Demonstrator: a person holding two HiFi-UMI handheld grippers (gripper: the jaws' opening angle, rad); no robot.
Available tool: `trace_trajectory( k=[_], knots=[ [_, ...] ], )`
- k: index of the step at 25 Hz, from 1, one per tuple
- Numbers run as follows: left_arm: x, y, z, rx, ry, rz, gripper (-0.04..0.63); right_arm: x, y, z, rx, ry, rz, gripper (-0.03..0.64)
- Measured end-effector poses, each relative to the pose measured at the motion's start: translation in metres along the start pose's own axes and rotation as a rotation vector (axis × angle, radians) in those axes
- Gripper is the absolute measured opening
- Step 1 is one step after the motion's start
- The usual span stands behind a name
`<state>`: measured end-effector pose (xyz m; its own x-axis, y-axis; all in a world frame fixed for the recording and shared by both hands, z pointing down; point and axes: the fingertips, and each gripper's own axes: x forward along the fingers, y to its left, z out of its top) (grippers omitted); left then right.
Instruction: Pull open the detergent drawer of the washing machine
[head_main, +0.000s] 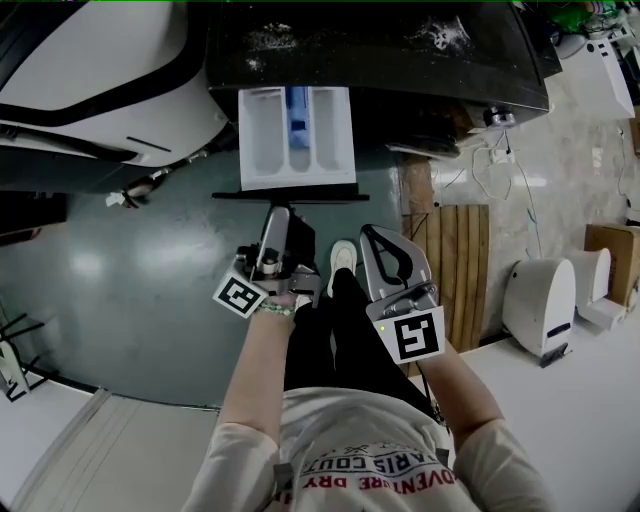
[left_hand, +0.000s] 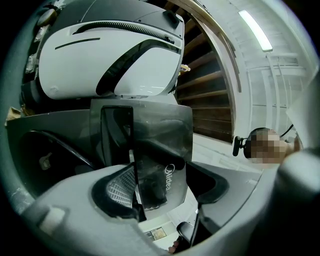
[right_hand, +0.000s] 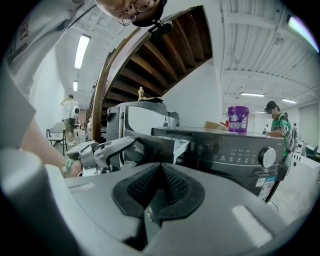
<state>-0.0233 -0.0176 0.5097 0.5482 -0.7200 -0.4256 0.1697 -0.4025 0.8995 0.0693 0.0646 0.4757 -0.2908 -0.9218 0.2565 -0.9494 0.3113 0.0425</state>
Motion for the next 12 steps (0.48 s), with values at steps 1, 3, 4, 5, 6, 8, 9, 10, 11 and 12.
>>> trace_trajectory(
  k=[1,3,4,5,6,8,9,10,11,12],
  knots=[
    [-0.001,0.0,0.0,0.002,0.008,0.009,0.308,-0.001,0.001,0.0,0.001,0.003,-0.003,-0.002],
    [-0.005,0.0,-0.001,0.013,0.02,0.051,0.352,-0.005,0.003,0.001,0.007,0.005,-0.01,-0.002],
    [-0.009,0.002,-0.001,0.022,0.024,0.084,0.367,-0.006,0.003,0.002,0.01,0.004,-0.013,-0.002],
    [-0.013,0.004,-0.001,0.033,0.024,0.119,0.374,-0.008,0.005,0.004,0.014,0.002,-0.016,-0.002],
    [-0.017,0.004,0.0,0.044,0.02,0.151,0.374,-0.009,0.006,0.006,0.018,-0.001,-0.018,-0.002],
    [-0.024,-0.001,0.002,0.065,0.011,0.18,0.374,-0.013,0.011,0.013,0.021,-0.01,-0.016,-0.002],
    [-0.027,-0.007,0.002,0.071,0.01,0.177,0.373,-0.015,0.014,0.018,0.02,-0.015,-0.014,-0.002],
    [-0.029,-0.014,0.002,0.08,0.012,0.168,0.372,-0.018,0.017,0.024,0.016,-0.02,-0.012,-0.002],
    [-0.03,-0.023,0.003,0.098,0.02,0.157,0.354,-0.02,0.02,0.029,0.01,-0.025,-0.01,-0.002],
    [-0.03,-0.032,0.003,0.132,0.038,0.146,0.292,-0.022,0.022,0.035,0.006,-0.028,-0.009,-0.002]
  ],
)
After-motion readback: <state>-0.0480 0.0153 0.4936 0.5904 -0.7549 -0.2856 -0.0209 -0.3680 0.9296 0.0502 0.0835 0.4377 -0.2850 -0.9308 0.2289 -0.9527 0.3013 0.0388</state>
